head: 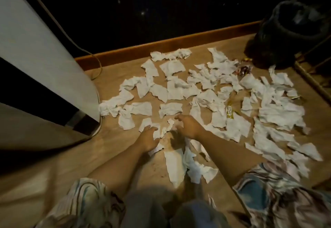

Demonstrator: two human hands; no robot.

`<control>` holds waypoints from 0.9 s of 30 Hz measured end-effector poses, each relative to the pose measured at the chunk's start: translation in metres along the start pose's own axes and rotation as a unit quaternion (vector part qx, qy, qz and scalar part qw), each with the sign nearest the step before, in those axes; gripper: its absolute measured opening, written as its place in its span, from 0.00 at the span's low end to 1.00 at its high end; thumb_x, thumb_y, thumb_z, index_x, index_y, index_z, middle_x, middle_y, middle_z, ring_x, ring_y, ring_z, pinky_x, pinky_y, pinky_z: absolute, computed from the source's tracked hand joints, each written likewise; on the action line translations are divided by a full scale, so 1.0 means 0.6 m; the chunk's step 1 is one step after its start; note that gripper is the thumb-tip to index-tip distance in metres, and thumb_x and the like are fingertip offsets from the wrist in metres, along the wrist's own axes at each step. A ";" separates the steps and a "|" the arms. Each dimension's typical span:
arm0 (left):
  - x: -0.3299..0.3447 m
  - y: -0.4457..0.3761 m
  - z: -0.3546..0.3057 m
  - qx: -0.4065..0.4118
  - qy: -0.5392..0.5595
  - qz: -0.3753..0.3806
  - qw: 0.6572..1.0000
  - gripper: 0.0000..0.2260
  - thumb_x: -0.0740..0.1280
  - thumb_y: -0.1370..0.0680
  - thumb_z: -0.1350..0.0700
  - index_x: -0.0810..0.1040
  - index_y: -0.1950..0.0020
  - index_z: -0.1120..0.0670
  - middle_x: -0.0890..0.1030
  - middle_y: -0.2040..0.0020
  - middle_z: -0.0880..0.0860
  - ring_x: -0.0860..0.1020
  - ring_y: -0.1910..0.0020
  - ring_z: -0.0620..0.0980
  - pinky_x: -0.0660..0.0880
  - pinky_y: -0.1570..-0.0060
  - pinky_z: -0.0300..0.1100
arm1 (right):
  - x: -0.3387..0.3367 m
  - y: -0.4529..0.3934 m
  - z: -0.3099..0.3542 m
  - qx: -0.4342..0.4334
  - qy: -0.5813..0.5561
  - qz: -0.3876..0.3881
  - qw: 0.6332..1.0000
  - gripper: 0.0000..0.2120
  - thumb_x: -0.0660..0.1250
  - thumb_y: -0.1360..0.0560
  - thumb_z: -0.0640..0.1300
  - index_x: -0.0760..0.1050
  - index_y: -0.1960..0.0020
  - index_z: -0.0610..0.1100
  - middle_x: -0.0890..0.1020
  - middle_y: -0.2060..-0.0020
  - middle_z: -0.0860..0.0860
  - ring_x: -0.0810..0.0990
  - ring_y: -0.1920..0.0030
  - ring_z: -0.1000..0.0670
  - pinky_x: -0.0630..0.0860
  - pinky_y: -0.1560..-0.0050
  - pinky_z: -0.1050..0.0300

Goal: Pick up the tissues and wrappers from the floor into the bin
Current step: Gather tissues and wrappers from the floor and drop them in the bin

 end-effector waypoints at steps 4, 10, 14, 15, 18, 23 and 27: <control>0.047 -0.062 0.048 0.028 -0.073 -0.009 0.997 0.25 0.66 0.21 0.53 0.65 0.25 0.54 0.54 0.21 0.59 0.52 0.21 0.56 0.55 0.26 0.45 | 0.053 -0.041 -0.038 -0.012 -0.007 -0.077 0.997 0.15 0.62 0.23 0.42 0.75 0.37 0.45 0.79 0.40 0.46 0.77 0.42 0.46 0.73 0.40 0.55; 0.122 -0.102 0.123 0.009 -0.192 -0.003 0.981 0.39 0.67 0.25 0.40 0.52 0.21 0.50 0.39 0.20 0.57 0.39 0.22 0.61 0.50 0.25 0.55 | 0.129 -0.024 -0.117 -0.066 0.026 -0.126 0.990 0.13 0.63 0.23 0.43 0.78 0.41 0.42 0.82 0.47 0.43 0.77 0.45 0.43 0.75 0.46 0.51; 0.192 -0.080 0.148 0.028 -0.158 -0.086 0.983 0.28 0.60 0.19 0.48 0.54 0.21 0.52 0.48 0.20 0.57 0.45 0.21 0.58 0.49 0.24 0.52 | 0.181 0.029 -0.168 -0.147 0.079 -0.147 0.975 0.11 0.66 0.23 0.47 0.79 0.47 0.41 0.82 0.54 0.44 0.78 0.52 0.43 0.74 0.52 0.52; 0.205 -0.073 0.150 0.039 -0.123 -0.141 0.982 0.24 0.60 0.18 0.53 0.60 0.22 0.53 0.55 0.21 0.58 0.50 0.22 0.59 0.52 0.24 0.51 | 0.194 0.046 -0.180 -0.161 0.085 -0.154 0.971 0.12 0.65 0.23 0.50 0.78 0.49 0.42 0.81 0.55 0.46 0.78 0.53 0.45 0.75 0.52 0.52; 0.229 -0.050 0.151 0.062 -0.014 -0.273 0.960 0.18 0.62 0.23 0.68 0.77 0.35 0.58 0.74 0.35 0.61 0.69 0.35 0.60 0.67 0.32 0.52 | 0.234 0.106 -0.214 -0.152 0.102 -0.134 0.974 0.21 0.61 0.23 0.59 0.75 0.40 0.45 0.78 0.40 0.47 0.75 0.39 0.48 0.72 0.38 0.52; 0.256 0.000 0.158 0.029 0.095 -0.350 0.931 0.13 0.57 0.19 0.66 0.77 0.39 0.63 0.80 0.43 0.61 0.76 0.43 0.60 0.67 0.40 0.43 | 0.287 0.190 -0.276 -0.119 0.159 -0.106 0.974 0.30 0.56 0.23 0.66 0.62 0.26 0.52 0.59 0.24 0.54 0.53 0.23 0.51 0.50 0.26 0.49; 0.272 0.026 0.155 0.041 0.118 -0.329 0.936 0.11 0.64 0.20 0.49 0.80 0.47 0.56 0.82 0.52 0.54 0.79 0.53 0.52 0.73 0.51 0.43 | 0.313 0.229 -0.297 -0.076 0.177 -0.174 0.966 0.25 0.55 0.21 0.60 0.63 0.27 0.52 0.74 0.35 0.49 0.70 0.34 0.47 0.67 0.35 0.43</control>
Point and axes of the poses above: each hand's wrist, its own y-axis away from the middle knuckle, its own x-axis out of the palm, z = x × y, the point moved 3 cm from there along -y, towards the middle knuckle
